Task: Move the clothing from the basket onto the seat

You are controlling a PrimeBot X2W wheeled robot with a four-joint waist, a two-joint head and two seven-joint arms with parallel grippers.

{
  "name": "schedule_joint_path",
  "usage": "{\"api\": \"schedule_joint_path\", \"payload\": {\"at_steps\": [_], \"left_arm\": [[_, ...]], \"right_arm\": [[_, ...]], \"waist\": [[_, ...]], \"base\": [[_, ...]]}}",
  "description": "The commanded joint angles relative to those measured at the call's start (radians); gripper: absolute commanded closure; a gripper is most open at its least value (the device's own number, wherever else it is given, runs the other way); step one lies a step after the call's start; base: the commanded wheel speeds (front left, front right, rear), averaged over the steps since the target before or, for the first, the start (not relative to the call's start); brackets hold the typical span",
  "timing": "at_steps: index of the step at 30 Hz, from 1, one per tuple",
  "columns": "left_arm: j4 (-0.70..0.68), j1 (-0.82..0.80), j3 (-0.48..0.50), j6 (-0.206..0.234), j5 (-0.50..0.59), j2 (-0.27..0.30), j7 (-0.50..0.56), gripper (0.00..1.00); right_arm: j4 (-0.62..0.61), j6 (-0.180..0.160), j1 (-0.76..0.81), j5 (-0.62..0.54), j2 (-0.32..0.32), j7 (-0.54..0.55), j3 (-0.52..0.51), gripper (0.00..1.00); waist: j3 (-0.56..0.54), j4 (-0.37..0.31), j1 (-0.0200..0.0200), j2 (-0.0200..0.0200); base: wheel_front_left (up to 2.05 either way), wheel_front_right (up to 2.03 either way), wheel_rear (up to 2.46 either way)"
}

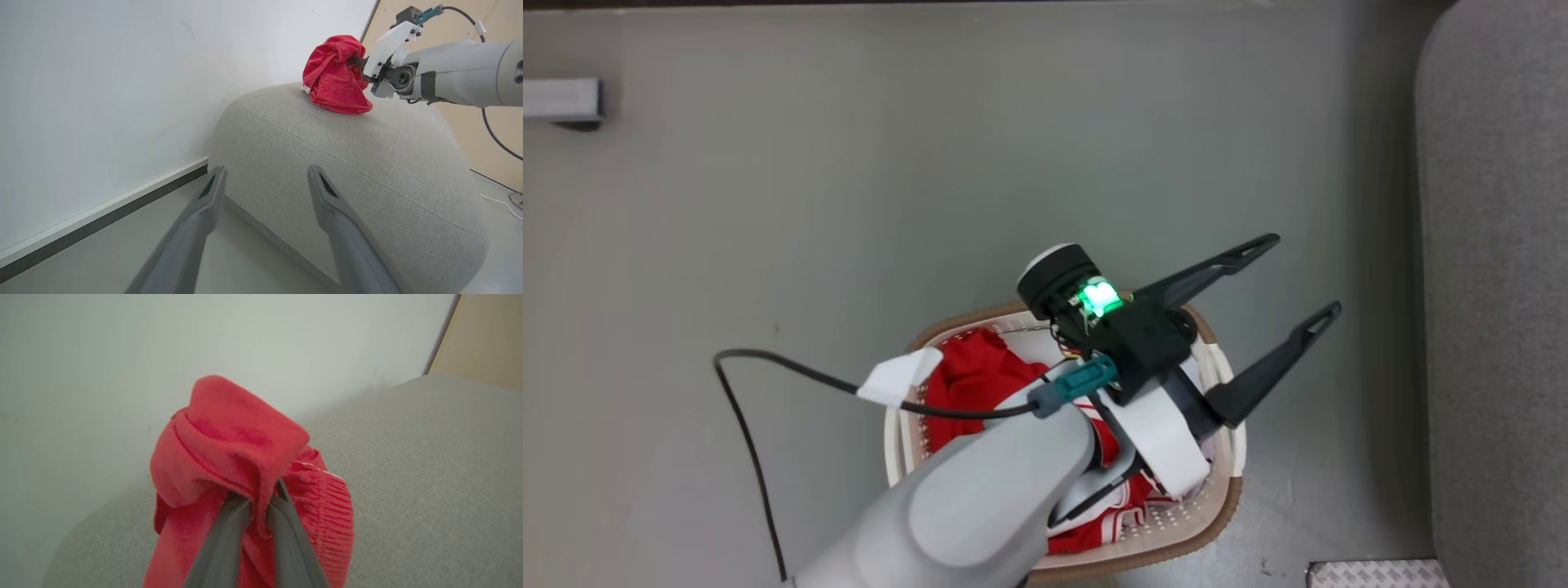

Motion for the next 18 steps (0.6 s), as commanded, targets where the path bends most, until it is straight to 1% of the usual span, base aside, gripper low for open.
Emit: {"api": "schedule_joint_path", "payload": {"at_steps": [1,2,3,6,9,12,14,18], "left_arm": [[0.005,-0.004,0.006,0.005,-0.011,0.005,-0.005,0.00],[0.008,0.000,0.011,0.008,-0.012,0.010,-0.008,0.00],[0.010,0.006,0.014,0.007,-0.013,0.013,-0.010,0.00],[0.018,0.027,0.025,0.010,-0.023,0.024,-0.013,0.00],[0.024,0.047,0.037,0.013,-0.037,0.032,-0.017,0.00],[0.033,0.078,0.046,0.016,-0.046,0.044,-0.020,0.00],[0.045,0.102,0.050,0.017,-0.054,0.055,-0.021,0.00],[0.070,0.163,0.069,0.035,-0.074,0.082,-0.020,0.00]], "right_arm": [[0.027,-0.002,0.013,-0.018,-0.005,-0.008,-0.022,0.56],[0.044,-0.002,0.017,-0.043,-0.007,-0.010,-0.034,0.23],[0.060,-0.002,0.020,-0.060,-0.009,-0.011,-0.047,0.00],[0.093,-0.002,0.036,-0.103,0.001,-0.015,-0.077,0.00],[0.083,-0.002,0.071,-0.137,0.013,-0.016,-0.060,0.00],[0.025,-0.002,0.139,-0.156,0.025,-0.016,-0.035,0.00],[-0.034,-0.002,0.199,-0.162,0.041,-0.015,-0.019,0.00],[-0.178,-0.002,0.325,-0.125,0.084,-0.015,0.009,0.00]], "waist": [[0.002,0.010,-0.0003,0.0000],[-0.002,0.008,-0.0003,0.0000],[-0.008,0.006,-0.0003,0.0000],[-0.034,-0.002,-0.0003,0.0000],[-0.071,-0.005,-0.0003,0.0000],[-0.122,-0.017,-0.0003,0.0000],[-0.164,-0.025,-0.0003,0.0000],[-0.256,-0.040,-0.0003,0.0000]], "base": [[0.00,0.00,0.00],[0.00,0.00,0.00],[0.00,0.00,0.00],[0.00,0.00,0.00],[0.00,0.00,0.00],[0.00,0.00,0.00],[0.00,0.00,0.00],[0.00,0.00,0.00]]}}
